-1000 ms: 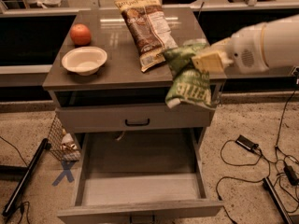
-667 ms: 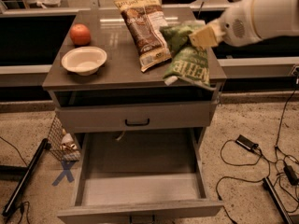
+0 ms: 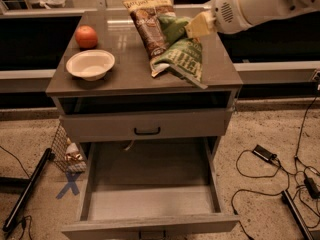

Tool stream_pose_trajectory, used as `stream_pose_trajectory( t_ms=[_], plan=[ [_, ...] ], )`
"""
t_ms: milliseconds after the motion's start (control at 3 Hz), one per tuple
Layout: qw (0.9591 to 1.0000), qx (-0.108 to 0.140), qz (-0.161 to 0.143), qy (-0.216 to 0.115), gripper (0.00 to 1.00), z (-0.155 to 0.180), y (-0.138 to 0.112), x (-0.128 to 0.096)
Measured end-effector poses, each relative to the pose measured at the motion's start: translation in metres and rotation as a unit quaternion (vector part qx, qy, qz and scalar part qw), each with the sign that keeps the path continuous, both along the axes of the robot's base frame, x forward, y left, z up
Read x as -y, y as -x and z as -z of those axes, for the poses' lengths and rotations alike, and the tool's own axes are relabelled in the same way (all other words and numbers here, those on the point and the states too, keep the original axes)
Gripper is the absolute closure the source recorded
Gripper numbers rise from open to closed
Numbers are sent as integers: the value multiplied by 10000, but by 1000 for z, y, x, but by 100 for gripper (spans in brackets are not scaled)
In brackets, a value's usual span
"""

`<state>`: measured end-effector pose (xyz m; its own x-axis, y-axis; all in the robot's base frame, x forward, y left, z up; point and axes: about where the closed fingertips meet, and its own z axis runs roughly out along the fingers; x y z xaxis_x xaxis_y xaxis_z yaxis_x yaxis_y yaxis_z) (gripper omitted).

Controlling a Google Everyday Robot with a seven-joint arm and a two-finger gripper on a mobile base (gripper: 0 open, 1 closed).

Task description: Pick green jalapeno chip bag from middle drawer and place on counter

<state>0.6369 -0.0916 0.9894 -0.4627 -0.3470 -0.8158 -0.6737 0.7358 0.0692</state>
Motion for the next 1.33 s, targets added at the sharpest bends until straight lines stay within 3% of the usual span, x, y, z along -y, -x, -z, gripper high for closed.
stream_pose_trajectory(
  t_ms=[333, 667, 1000, 1333],
  plan=[
    [10000, 5, 1, 6, 100, 0, 0, 1],
    [9997, -94, -50, 235, 100, 9, -5, 1],
    [9986, -172, 114, 494, 100, 34, -38, 8],
    [9982, -113, 228, 538, 100, 44, -56, 16]
  ],
)
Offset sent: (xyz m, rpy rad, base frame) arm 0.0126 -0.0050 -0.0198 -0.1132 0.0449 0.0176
